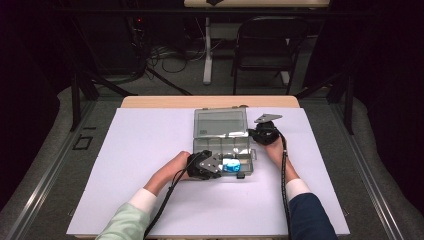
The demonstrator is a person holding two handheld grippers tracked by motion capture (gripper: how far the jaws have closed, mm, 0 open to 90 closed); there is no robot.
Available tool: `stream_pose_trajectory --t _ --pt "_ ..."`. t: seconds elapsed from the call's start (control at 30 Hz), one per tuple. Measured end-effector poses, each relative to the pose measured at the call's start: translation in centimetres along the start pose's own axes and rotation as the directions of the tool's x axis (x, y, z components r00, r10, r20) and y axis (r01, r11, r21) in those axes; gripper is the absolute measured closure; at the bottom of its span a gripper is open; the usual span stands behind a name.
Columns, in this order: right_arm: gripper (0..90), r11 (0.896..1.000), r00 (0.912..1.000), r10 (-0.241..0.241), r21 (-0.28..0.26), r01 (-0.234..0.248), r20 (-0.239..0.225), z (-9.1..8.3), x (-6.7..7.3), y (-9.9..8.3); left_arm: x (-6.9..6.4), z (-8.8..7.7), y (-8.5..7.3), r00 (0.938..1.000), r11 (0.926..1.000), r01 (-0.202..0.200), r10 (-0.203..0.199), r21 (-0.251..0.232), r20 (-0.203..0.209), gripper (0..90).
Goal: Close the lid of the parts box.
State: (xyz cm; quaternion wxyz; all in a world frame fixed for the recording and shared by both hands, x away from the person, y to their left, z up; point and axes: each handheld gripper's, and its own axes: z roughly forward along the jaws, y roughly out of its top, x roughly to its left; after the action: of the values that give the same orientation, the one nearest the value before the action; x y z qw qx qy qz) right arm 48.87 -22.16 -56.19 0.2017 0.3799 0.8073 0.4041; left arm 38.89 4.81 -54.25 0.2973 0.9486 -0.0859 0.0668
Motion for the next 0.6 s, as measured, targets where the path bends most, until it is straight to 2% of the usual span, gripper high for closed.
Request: stream_pose_trajectory --t 0.1,0.27,0.6 --pt "90.0 1.0 1.0 0.002 -0.019 -0.002 0.001 -0.1 0.01 0.06 0.06 0.01 0.04 1.0 1.0 -0.006 0.006 0.004 0.007 86.0" --pt "90.0 0.999 1.0 0.001 -0.051 -0.001 0.002 -0.38 0.04 0.22 0.07 0.04 0.06 0.9999 1.0 0.007 -0.007 0.006 0.013 86.0" --pt "90.0 0.996 0.9995 -0.027 -0.089 0.028 0.015 -0.88 0.12 0.45 0.28 0.05 0.12 0.9997 0.9999 0.004 -0.004 0.015 0.023 85.9"
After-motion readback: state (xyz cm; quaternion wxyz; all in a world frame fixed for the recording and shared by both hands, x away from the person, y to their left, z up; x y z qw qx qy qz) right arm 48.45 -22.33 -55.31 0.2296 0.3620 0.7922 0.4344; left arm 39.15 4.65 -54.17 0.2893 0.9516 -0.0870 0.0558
